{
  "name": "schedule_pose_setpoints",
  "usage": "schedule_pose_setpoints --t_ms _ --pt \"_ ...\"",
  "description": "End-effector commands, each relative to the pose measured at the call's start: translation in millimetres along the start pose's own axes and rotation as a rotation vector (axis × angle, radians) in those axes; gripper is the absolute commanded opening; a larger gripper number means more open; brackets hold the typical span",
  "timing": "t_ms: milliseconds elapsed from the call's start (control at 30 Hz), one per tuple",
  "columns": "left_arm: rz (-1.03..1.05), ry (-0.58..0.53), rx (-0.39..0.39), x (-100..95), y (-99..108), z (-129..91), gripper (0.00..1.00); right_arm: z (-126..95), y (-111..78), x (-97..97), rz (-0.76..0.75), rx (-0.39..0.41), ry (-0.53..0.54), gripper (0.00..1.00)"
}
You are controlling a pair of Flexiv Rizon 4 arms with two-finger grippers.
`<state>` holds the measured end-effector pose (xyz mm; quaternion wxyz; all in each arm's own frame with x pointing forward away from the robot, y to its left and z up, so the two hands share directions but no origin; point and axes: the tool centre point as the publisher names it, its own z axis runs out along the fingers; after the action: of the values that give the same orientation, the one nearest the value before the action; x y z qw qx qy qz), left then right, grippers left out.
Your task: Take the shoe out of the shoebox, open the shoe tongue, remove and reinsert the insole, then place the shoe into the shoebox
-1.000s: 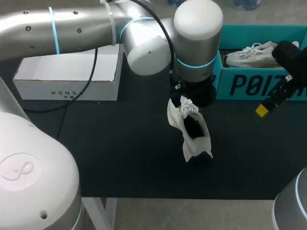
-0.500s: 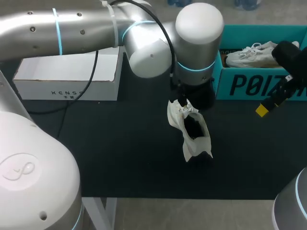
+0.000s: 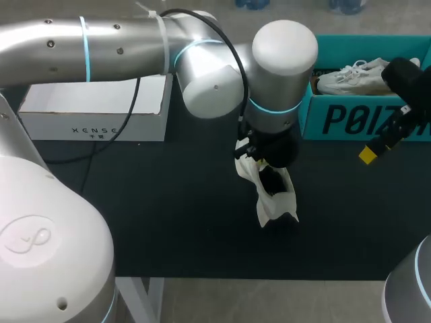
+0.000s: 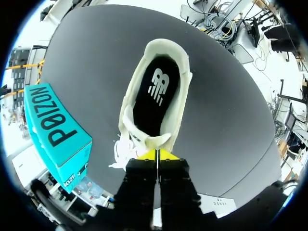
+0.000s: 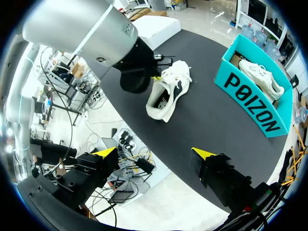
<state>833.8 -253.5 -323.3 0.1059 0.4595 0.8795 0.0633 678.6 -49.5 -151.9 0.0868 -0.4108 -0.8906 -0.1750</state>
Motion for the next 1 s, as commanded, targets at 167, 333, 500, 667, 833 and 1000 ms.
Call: schedule_pose_setpoints --t_ms 167,333,500,667,833,1000 --pt "-0.116 -0.044 0.055 21.1 9 -17 1.00 1 1.5 -0.6 0.001 0.004 0.001 1.00" --pt "-0.116 -0.044 0.055 21.1 9 -17 1.00 1 1.5 -0.6 0.001 0.004 0.001 1.00" --pt "-0.116 -0.044 0.055 21.1 9 -17 1.00 1 1.5 -0.6 0.001 0.004 0.001 1.00" --pt "-0.116 -0.044 0.055 21.1 9 -17 1.00 1 1.5 -0.6 0.001 0.004 0.001 1.00" --pt "-0.138 -0.030 0.063 21.8 8 -18 1.00 1 1.5 -0.6 0.001 0.004 0.001 1.00" --pt "-0.353 0.098 0.041 26.9 -3 -21 1.00 1 1.5 -0.6 0.001 0.004 0.001 1.00"
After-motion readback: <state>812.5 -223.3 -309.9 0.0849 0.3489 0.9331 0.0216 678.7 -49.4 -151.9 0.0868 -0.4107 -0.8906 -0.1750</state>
